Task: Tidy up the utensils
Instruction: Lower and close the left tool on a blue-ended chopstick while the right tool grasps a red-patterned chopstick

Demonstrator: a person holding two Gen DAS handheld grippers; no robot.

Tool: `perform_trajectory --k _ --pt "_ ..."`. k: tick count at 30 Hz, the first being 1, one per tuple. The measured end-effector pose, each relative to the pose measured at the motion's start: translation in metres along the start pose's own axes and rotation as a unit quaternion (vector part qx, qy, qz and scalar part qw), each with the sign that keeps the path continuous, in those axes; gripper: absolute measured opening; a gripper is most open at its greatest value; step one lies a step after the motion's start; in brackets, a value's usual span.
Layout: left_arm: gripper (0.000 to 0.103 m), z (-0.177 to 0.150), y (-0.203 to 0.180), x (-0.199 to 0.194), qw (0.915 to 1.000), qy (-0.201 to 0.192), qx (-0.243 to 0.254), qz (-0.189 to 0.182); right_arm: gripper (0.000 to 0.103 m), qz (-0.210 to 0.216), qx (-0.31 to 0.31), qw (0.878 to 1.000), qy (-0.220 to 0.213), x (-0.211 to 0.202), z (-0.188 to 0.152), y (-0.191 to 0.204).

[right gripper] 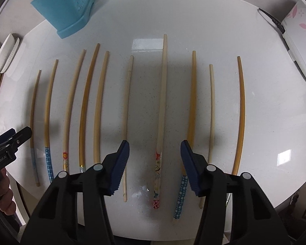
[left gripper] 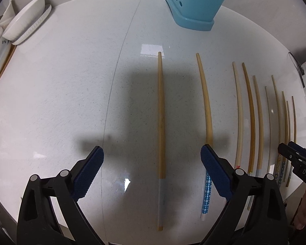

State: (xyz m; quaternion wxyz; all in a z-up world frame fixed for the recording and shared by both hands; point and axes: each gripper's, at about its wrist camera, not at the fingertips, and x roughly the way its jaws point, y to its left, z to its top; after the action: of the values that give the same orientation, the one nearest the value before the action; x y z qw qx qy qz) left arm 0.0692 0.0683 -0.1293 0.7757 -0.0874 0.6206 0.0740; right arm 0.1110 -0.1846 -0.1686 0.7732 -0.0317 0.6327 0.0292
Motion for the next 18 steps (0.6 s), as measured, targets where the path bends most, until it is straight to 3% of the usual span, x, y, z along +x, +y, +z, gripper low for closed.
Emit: perform_trajectory --k 6,10,15,18 --pt "0.086 0.011 0.004 0.014 0.9998 0.013 -0.005 0.01 0.028 -0.005 -0.001 1.0 0.024 0.011 0.004 0.006" --pt "0.077 0.013 0.003 0.021 0.9995 0.03 0.0 0.008 0.024 -0.014 -0.001 0.999 0.034 0.017 0.007 0.012" --pt "0.059 0.019 0.006 0.033 0.999 0.044 0.0 -0.007 0.013 -0.022 0.001 0.998 0.053 0.025 0.021 0.018" --pt "0.042 0.026 0.003 0.035 0.9983 0.058 0.002 0.002 0.01 -0.027 0.006 0.998 0.061 0.032 0.025 0.024"
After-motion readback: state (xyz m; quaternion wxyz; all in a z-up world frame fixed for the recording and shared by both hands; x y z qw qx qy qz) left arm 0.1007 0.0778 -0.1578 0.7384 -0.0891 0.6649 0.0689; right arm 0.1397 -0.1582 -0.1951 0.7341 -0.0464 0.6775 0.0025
